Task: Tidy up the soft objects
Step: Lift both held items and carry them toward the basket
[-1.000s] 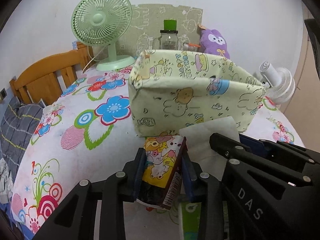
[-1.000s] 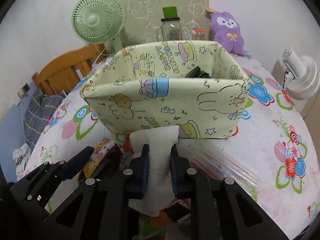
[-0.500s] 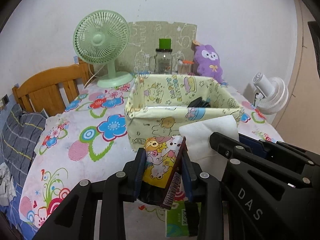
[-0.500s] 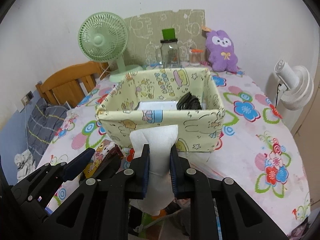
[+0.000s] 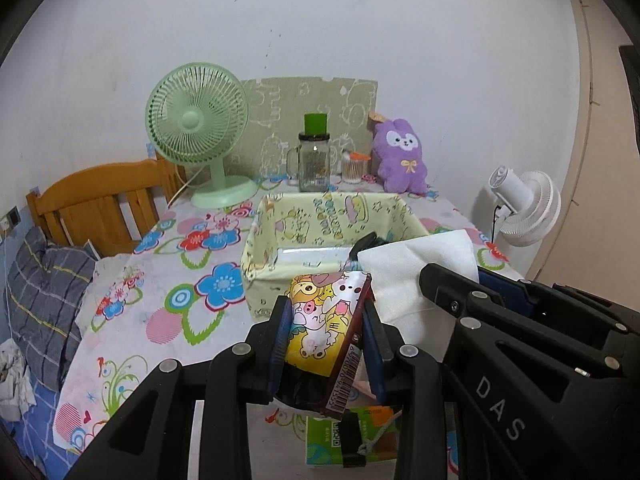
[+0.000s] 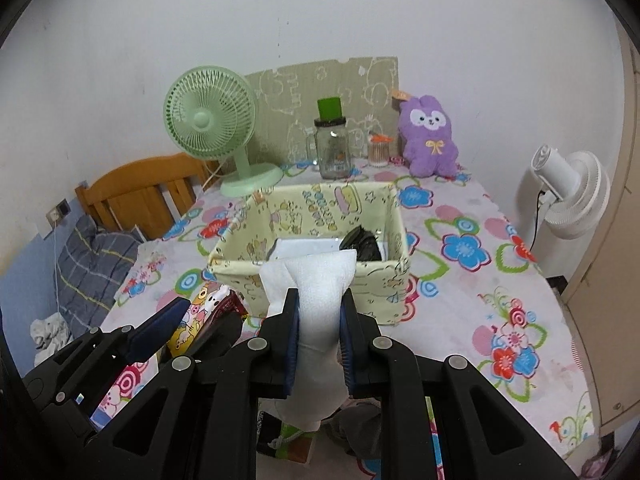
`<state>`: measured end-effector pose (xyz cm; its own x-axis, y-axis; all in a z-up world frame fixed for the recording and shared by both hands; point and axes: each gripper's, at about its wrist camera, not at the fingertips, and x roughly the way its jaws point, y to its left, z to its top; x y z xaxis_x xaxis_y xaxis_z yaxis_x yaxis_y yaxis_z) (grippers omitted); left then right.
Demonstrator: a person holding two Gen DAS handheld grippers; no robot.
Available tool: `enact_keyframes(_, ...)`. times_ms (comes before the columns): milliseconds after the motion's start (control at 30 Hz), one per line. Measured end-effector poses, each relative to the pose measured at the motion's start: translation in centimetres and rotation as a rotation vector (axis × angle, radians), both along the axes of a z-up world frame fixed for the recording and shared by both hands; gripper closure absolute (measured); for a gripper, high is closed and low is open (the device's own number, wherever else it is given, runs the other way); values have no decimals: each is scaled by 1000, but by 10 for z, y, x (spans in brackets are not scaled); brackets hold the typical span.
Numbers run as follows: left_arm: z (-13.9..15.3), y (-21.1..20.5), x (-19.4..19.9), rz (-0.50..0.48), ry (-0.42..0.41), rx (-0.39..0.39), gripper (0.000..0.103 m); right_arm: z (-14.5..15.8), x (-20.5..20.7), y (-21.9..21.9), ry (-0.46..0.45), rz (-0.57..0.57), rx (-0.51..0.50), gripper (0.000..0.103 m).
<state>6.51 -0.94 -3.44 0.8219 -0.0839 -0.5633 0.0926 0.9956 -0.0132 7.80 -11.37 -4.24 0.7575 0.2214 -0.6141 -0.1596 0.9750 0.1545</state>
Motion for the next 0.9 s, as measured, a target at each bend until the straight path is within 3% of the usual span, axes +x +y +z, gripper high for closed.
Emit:
enact_keyframes(433, 29, -11, -6, -17, -49, 4, 70, 32, -11, -13, -61, -15, 2, 82)
enact_keyframes(900, 39, -16, 10, -27, -67, 5, 70, 43, 3, -19, -80, -26, 4, 82)
